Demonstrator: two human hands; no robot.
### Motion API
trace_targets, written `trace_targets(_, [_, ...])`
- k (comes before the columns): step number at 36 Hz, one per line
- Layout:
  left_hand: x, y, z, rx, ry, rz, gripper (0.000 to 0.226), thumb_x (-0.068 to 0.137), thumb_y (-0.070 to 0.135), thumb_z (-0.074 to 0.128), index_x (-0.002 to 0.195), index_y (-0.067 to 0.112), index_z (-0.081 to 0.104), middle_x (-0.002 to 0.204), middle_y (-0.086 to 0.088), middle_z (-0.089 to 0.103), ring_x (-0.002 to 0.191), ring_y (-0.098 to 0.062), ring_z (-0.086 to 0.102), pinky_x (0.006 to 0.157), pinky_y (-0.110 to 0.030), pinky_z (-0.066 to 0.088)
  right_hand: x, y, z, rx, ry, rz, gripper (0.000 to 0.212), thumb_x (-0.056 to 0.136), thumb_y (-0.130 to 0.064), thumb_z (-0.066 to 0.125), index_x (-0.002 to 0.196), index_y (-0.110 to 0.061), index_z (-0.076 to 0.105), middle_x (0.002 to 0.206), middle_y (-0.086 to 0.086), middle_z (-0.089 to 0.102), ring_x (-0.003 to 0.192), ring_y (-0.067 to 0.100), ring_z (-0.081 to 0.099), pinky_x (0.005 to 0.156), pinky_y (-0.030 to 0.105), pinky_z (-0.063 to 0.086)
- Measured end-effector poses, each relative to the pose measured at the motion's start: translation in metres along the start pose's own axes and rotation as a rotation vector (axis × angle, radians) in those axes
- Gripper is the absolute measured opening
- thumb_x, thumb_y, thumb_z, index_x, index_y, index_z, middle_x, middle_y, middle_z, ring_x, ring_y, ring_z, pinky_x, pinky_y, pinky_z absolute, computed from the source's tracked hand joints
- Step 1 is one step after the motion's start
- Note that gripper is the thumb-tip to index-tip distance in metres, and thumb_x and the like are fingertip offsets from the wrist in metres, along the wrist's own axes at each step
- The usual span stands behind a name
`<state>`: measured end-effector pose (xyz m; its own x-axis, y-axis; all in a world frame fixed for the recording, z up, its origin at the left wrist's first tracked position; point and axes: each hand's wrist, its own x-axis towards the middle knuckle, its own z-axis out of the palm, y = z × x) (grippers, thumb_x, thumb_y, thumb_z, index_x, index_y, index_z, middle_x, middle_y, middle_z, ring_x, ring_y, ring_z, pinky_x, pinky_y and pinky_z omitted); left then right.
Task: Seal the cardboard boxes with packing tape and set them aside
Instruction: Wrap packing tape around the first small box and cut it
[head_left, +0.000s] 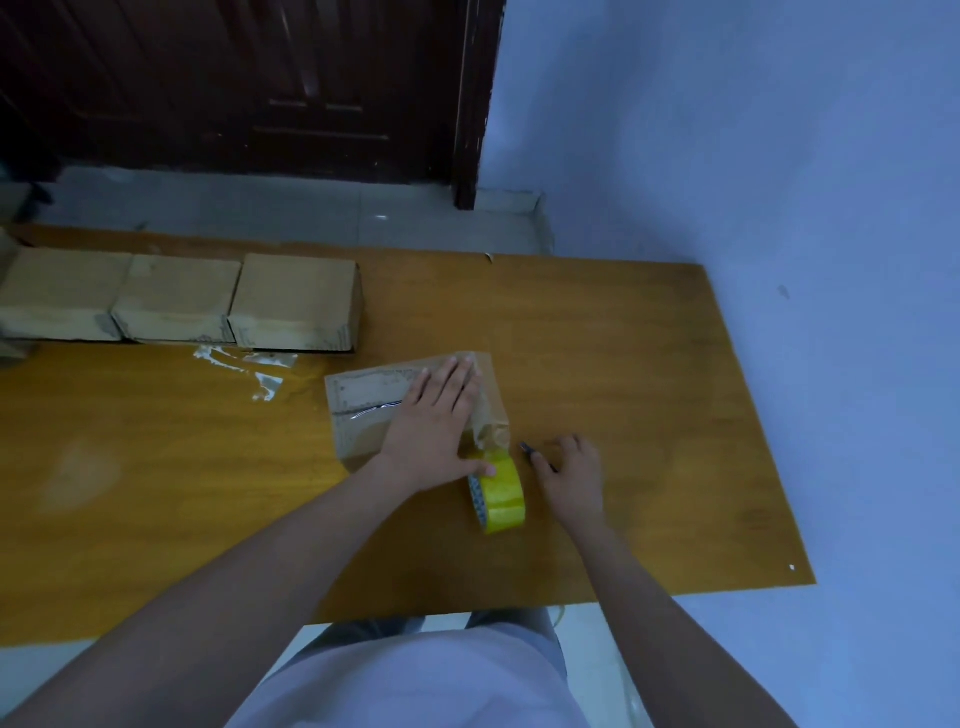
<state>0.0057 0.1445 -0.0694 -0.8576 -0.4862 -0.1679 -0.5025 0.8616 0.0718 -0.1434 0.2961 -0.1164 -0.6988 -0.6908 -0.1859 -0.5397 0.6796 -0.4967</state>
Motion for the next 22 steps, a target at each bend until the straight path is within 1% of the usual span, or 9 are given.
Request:
trace_targets(1, [0.001,0.000,0.001,-0.001,0.003,0.001,0.121,0.070,0.088,0.035,0.151,0.010,-0.010,0.160,-0.007,-0.014,0.147,-0.023,-0.015,0.117,-0.042,-0.010,-0.001,-0.008,-0.001,0.256,-0.043,-0.001,0.024,0.090,-0.027,0.062,0.109,-0.012,0.061,0.112,0.007,0.053,0.108,0.023,0.050,0.089,0.031,0.041])
trace_targets(3, [0.002,0.000,0.003,0.005,0.014,0.008,0.121,0.069,0.090,0.027,0.152,0.009,-0.007,0.160,-0.008,-0.012,0.147,-0.023,-0.013,0.117,-0.042,-0.010,-0.005,-0.027,-0.005,0.653,-0.298,0.045,0.016,0.091,-0.027,0.062,0.106,-0.024,0.063,0.117,0.003,0.053,0.111,0.017,0.052,0.093,0.027,0.042])
trace_targets(5, [0.002,-0.001,0.006,-0.005,0.041,0.015,0.120,0.066,0.090,0.013,0.152,0.009,-0.003,0.161,-0.008,-0.007,0.147,-0.023,-0.011,0.117,-0.041,-0.011,-0.008,-0.037,-0.007,0.729,-0.492,0.047,0.007,0.090,-0.028,0.063,0.096,-0.029,0.064,0.117,0.001,0.056,0.109,0.012,0.055,0.090,0.024,0.044])
trace_targets(7, [0.002,-0.002,0.006,-0.048,0.058,0.017,0.117,0.065,0.088,0.004,0.153,0.010,-0.001,0.161,-0.006,-0.005,0.147,-0.021,-0.010,0.116,-0.040,-0.012,-0.009,-0.043,-0.011,0.796,-0.556,0.084,0.003,0.089,-0.027,0.064,0.091,-0.026,0.065,0.102,-0.005,0.063,0.095,0.006,0.059,0.080,0.018,0.045])
trace_targets(10, [0.005,-0.002,0.004,-0.158,0.073,-0.013,0.118,0.062,0.087,-0.015,0.153,0.016,0.004,0.161,0.000,-0.005,0.147,-0.015,-0.011,0.114,-0.034,-0.016,-0.007,-0.044,-0.015,0.835,-0.507,0.131,0.006,0.090,-0.026,0.063,0.086,-0.024,0.067,0.081,-0.013,0.067,0.079,0.002,0.061,0.071,0.018,0.045])
trace_targets(12, [0.007,-0.001,0.003,-0.227,0.107,-0.055,0.117,0.063,0.086,-0.019,0.153,0.019,0.014,0.161,0.003,0.003,0.147,-0.012,-0.005,0.113,-0.029,-0.016,-0.007,-0.042,-0.015,0.810,-0.490,0.130,0.008,0.090,-0.018,0.063,0.088,-0.024,0.068,0.088,-0.009,0.067,0.086,0.008,0.062,0.078,0.024,0.047])
trace_targets(14, [0.008,0.001,0.003,-0.214,0.127,-0.067,0.110,0.068,0.085,-0.006,0.151,0.018,0.020,0.160,0.003,0.010,0.147,-0.014,0.001,0.112,-0.029,-0.015,-0.010,-0.040,-0.013,0.780,-0.488,0.120,0.011,0.089,-0.017,0.064,0.090,-0.027,0.069,0.098,-0.006,0.067,0.096,0.013,0.062,0.086,0.029,0.048])
trace_targets(18, [0.006,0.003,0.006,-0.165,0.160,-0.073,0.098,0.076,0.075,0.007,0.150,0.014,0.027,0.158,-0.002,0.022,0.147,-0.019,0.012,0.115,-0.033,-0.005,-0.014,-0.042,-0.011,0.780,-0.456,0.123,0.008,0.088,-0.018,0.065,0.092,-0.024,0.069,0.100,-0.008,0.066,0.095,0.007,0.061,0.082,0.023,0.046])
trace_targets(22, [0.006,0.000,0.005,-0.157,0.197,-0.073,0.085,0.085,0.071,0.023,0.145,0.013,0.038,0.153,-0.004,0.034,0.144,-0.021,0.024,0.115,-0.035,0.004,-0.015,-0.045,-0.008,0.784,-0.401,0.121,0.012,0.088,-0.013,0.065,0.097,-0.007,0.069,0.105,-0.006,0.065,0.094,0.001,0.059,0.079,0.014,0.045])
